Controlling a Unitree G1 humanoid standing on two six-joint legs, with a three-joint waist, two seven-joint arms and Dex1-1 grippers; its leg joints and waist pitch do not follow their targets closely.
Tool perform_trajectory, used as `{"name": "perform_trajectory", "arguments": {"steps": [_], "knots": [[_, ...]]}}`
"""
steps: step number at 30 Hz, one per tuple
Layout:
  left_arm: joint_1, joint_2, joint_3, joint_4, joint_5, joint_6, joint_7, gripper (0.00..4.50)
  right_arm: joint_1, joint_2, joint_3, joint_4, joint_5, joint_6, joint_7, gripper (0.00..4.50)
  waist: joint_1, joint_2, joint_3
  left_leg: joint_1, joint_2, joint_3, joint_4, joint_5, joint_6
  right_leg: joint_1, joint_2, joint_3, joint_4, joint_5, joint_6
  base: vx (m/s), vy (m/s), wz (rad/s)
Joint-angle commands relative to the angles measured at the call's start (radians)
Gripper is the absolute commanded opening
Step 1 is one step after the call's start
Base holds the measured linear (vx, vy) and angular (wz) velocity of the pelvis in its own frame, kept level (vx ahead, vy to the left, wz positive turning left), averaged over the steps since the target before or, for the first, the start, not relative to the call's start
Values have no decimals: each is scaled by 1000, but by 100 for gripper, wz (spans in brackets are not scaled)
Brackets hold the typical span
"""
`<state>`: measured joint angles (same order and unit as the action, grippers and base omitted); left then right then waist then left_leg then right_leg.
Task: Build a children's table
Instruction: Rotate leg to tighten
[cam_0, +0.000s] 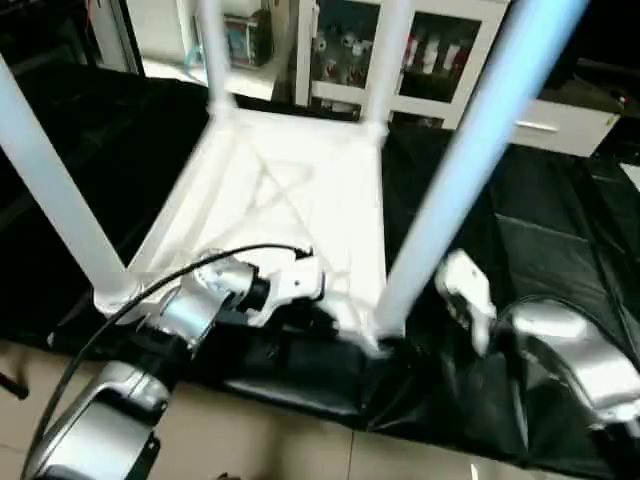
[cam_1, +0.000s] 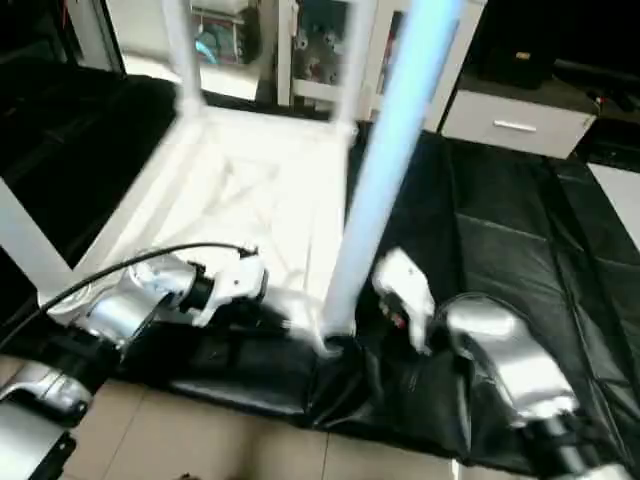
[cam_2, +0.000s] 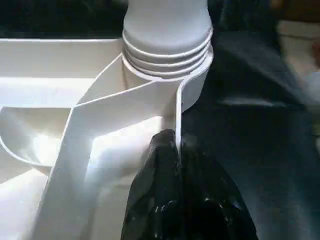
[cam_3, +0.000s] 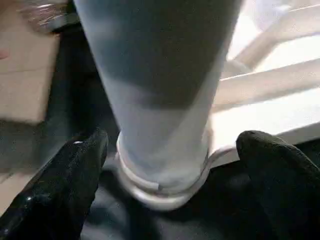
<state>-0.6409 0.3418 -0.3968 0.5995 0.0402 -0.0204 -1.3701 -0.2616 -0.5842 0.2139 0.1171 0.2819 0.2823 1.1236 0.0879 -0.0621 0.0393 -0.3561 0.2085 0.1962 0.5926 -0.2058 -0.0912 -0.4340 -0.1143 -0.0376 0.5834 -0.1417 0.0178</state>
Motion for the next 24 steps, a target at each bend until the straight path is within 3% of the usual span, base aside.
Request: {"name": "perform_trajectory", "arguments": {"steps": [1, 5, 7, 10, 11, 15, 16, 20, 21, 24], "knots": [[4, -30, -44, -39, -19, 7, -45, 0, -6, 4, 25, -2, 6, -4, 35, 443, -6, -3, -56, 4, 20, 2, -76, -229, 71, 56, -17, 19, -47, -207, -234, 0, 0, 0], [7, -31, -53, -58, -24, 17, -53, 0, -9, 12, 41, 9, -13, -22, 42, 443, -4, -5, -56, 3, 18, 1, -76, -240, 52, 55, -16, 20, -51, -251, -212, 0, 0, 0], [6, -38, -59, -64, -24, 17, -58, 0, -17, 7, 61, 16, -23, -35, 49, 443, -5, 2, -56, 3, 17, 0, -77, -243, 43, 55, -15, 20, -51, -254, -205, 0, 0, 0], [4, -44, -56, -63, -17, 19, -58, 0, -25, 7, 62, 23, -22, -38, 75, 428, -6, 0, -59, 4, 17, 0, -75, -229, 46, 56, -13, 19, -47, -220, -214, 0, 0, 0], [4, -44, -56, -63, -17, 19, -58, 0, -25, 7, 62, 23, -22, -38, 75, 401, -6, 0, -59, 4, 17, 1, -74, -225, 50, 57, -12, 19, -46, -207, -220, 0, 0, 0], [5, -40, -57, -59, -12, 19, -55, 0, -24, 0, 75, 35, -42, -53, 97, 385, -5, 1, -60, 3, 16, 1, -72, -213, 57, 58, -12, 19, -43, -182, -233, 0, 0, 0], [7, -39, -59, -61, -10, 21, -50, 0, -21, -3, 79, 37, -47, -60, 109, 360, -4, -3, -59, 3, 17, 1, -72, -215, 58, 58, -13, 18, -43, -192, -233, 0, 0, 0], [11, -35, -58, -69, -11, 25, -48, 0, -22, -4, 87, 40, -55, -69, 112, 332, -3, -3, -59, 4, 17, 0, -72, -219, 55, 58, -13, 19, -45, -213, -225, 0, 0, 0], [14, -34, -58, -70, -10, 25, -46, 0, -23, -4, 89, 44, -60, -74, 114, 319, -3, -7, -59, 3, 17, 1, -72, -219, 57, 57, -13, 19, -45, -213, -225, 0, 0, 0], [22, -29, -57, -73, -6, 23, -44, 0, -23, 1, 90, 49, -67, -79, 116, 300, -3, -3, -60, 3, 17, 1, -70, -207, 60, 58, -13, 19, -42, -197, -228, 0, 0, 0]]}}
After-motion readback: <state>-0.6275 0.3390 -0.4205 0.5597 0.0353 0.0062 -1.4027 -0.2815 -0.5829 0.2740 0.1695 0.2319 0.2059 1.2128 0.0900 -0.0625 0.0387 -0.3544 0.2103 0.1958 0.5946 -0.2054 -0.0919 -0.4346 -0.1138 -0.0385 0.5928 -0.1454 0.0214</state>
